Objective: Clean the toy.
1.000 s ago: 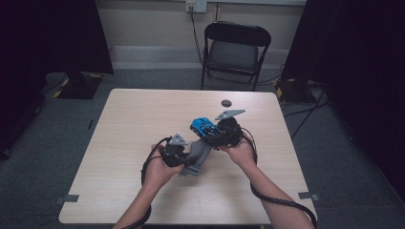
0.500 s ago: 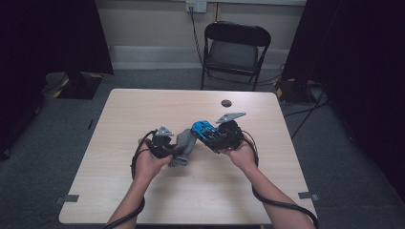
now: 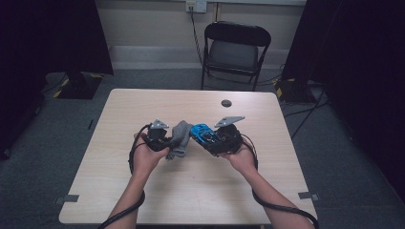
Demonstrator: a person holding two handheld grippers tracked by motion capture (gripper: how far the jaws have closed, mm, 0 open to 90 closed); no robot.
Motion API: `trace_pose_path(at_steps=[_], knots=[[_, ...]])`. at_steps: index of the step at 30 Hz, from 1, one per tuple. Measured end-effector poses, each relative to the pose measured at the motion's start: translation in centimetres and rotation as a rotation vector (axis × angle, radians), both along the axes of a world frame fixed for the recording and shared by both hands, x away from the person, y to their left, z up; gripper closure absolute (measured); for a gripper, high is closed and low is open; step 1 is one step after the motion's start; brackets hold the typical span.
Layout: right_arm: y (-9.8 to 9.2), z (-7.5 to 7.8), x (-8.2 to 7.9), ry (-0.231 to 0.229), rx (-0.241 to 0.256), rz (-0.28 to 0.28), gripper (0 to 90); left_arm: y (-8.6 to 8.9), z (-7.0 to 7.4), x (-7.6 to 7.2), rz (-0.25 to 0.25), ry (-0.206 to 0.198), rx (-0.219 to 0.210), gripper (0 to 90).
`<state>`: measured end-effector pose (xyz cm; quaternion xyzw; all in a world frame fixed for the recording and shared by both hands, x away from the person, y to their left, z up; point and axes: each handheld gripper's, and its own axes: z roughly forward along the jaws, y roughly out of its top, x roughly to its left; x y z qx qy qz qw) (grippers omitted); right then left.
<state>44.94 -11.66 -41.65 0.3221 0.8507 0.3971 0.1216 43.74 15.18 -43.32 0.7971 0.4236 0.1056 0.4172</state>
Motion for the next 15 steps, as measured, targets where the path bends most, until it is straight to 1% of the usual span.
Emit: trace_pose_path(at_steps=[1, 3, 4, 6, 8, 10, 11, 13, 15], knots=[[0.1, -0.1, -0.1, 0.000, 0.000, 0.005, 28.0, 0.0, 0.0, 0.1, 0.007, 0.000, 0.004, 74.4], [0.2, -0.1, -0.2, 0.001, -0.005, 0.005, 28.0, -0.1, -0.1, 0.2, 0.014, -0.001, -0.003, 74.4], [0.2, -0.1, -0.2, 0.000, -0.003, 0.008, 28.0, -0.2, -0.1, 0.2, 0.010, -0.002, 0.003, 74.4], [0.3, -0.2, -0.3, -0.002, -0.004, 0.013, 28.0, -0.3, -0.1, 0.2, 0.003, -0.001, 0.003, 74.4], [0.4, -0.3, -0.4, -0.014, -0.015, 0.014, 28.0, -0.5, -0.1, 0.1, -0.003, -0.006, 0.001, 74.4], [0.5, -0.4, -0.4, -0.009, -0.011, 0.016, 28.0, -0.7, 0.0, 0.0, -0.022, -0.010, 0.002, 74.5], [0.5, -0.4, -0.4, -0.012, -0.014, 0.013, 28.0, -0.8, 0.0, 0.0, -0.020, -0.012, 0.001, 74.4], [0.6, -0.5, -0.4, -0.007, -0.008, 0.017, 28.0, -1.0, 0.0, 0.0, -0.030, -0.006, 0.006, 74.4], [0.8, -0.5, -0.4, -0.010, -0.013, 0.014, 28.0, -1.1, 0.0, 0.0, -0.029, -0.003, 0.001, 74.4]])
